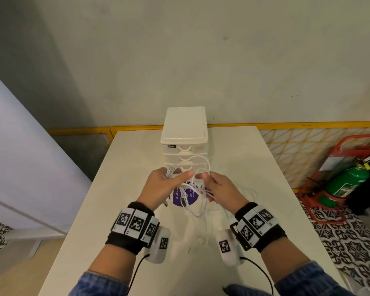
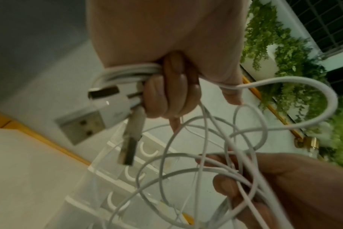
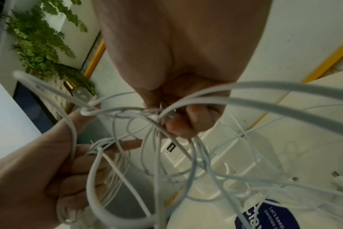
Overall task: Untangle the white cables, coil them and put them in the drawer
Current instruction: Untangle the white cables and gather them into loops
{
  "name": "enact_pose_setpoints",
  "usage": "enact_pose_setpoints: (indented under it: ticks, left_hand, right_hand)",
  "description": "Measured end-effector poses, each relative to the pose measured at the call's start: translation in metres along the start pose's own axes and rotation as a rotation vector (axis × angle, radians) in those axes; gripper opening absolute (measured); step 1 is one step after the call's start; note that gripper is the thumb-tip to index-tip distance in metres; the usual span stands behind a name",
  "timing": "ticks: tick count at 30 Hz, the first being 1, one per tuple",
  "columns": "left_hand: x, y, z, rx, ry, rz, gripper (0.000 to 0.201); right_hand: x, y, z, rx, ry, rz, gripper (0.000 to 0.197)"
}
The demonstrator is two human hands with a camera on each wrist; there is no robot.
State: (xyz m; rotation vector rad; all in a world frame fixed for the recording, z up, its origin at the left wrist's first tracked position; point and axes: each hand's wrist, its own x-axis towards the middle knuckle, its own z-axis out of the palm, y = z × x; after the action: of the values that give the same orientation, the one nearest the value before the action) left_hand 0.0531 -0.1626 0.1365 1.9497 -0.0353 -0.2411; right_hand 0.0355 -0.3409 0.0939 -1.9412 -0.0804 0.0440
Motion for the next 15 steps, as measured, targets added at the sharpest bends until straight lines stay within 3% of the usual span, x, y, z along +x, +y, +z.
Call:
enact_pose_setpoints:
  ticks: [4,9,12,15]
  left_hand:
    - [-0.002,0.003,0.004,0.058,-0.1,0.043,0.064]
    - [0.001,0.0,0.007,0.158,-0.111,0.052,0.028]
    - [0.002,-0.006,0.006,0.203,-0.067,0.056,0.024]
    - [0.002,-0.009,0.008,0.28,-0.057,0.079,0.022]
  right_hand:
    - [0.0,-0.004,0.003,0.047,0.044,-0.027,0.033]
    - [0.002,-0.001,-0.009,0.033,0.134,-0.03,0.017]
    - [-0.003,-0.004,-0.018,-0.024,0.1,-0.072,0.008]
    - [-0.006,-0.008,-0.02,0.058,0.032,-0.038,0.012]
